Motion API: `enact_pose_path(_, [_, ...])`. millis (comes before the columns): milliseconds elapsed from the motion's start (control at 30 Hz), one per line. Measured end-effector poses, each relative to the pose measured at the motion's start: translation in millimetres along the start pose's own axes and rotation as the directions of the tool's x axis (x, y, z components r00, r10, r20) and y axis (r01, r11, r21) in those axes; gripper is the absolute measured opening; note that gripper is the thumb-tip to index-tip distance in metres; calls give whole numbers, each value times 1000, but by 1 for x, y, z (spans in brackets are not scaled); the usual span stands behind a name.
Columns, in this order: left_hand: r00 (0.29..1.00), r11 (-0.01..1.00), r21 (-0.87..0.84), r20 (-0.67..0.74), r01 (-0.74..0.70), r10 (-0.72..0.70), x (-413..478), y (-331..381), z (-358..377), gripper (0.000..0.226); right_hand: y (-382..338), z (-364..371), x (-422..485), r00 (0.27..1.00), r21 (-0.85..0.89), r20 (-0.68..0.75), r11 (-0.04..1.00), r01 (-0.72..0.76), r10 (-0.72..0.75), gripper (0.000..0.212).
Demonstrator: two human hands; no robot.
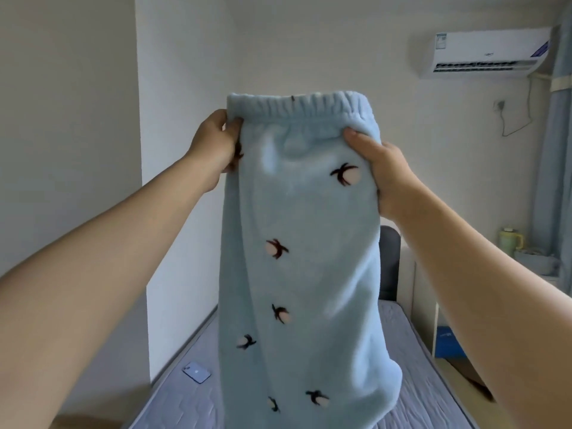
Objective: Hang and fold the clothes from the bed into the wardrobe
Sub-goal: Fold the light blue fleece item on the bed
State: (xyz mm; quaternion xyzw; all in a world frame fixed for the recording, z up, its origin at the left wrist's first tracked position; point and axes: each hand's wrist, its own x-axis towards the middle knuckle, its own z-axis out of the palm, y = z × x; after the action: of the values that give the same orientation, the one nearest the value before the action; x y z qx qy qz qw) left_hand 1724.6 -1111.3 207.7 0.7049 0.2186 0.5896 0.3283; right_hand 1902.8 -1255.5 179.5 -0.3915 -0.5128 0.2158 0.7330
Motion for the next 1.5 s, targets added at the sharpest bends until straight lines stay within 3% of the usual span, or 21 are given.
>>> enact_pose_path(100, [998,999,1,36,46,-46,-1,-6,2,28,3,-8,5,974,66,146,981,-183,172,33])
enact_pose_path(200, [965,972,125,148,199,-216,-8,-32,7,30,25,-21,7,936,-133,25,929,-346,352,22])
enact_pose_path(267, [888,909,226,229,350,-399,-22,-60,13,27,50,-32,4,889,-386,-100,806,-449,447,20])
enact_pose_path(367, [686,765,378,348,521,-639,-50,-115,31,18,104,-49,-6,830,-716,-256,480,-507,495,16])
enact_pose_path(433, [585,689,358,365,630,-725,-63,-156,48,16,149,-56,-11,775,-702,-327,410,-582,541,20])
enact_pose_path(500, [561,650,243,347,720,-752,-65,-187,66,17,182,-59,-10,712,-546,-375,479,-687,593,16])
enact_pose_path(567, [626,680,129,299,722,-721,-48,-205,81,15,198,-56,1,715,-430,-422,572,-699,557,7])
enact_pose_path(667, [841,852,-22,176,523,-512,2,-202,91,8,197,-51,33,887,-429,-402,809,-401,227,15])
enact_pose_path(733, [933,925,-135,125,354,-339,38,-176,91,7,176,-44,53,925,-476,-381,856,-203,7,17])
enact_pose_path(800, [970,944,-231,108,237,-218,65,-143,88,12,149,-36,72,920,-505,-375,858,-98,-115,18])
enact_pose_path(933, [992,934,-345,112,96,-61,87,-97,74,11,101,-24,91,919,-451,-330,891,49,-217,22])
enact_pose_path(1100, [991,945,-317,130,75,-35,68,-89,57,11,93,-17,70,930,-412,-287,906,96,-228,29])
enact_pose_path(1267, [979,965,-211,166,155,-121,16,-117,43,15,112,-20,22,938,-390,-314,921,14,-148,32])
enact_pose_path(1500, [921,944,-3,222,329,-320,-103,-149,26,18,146,-33,-85,917,-327,-393,922,-207,66,25])
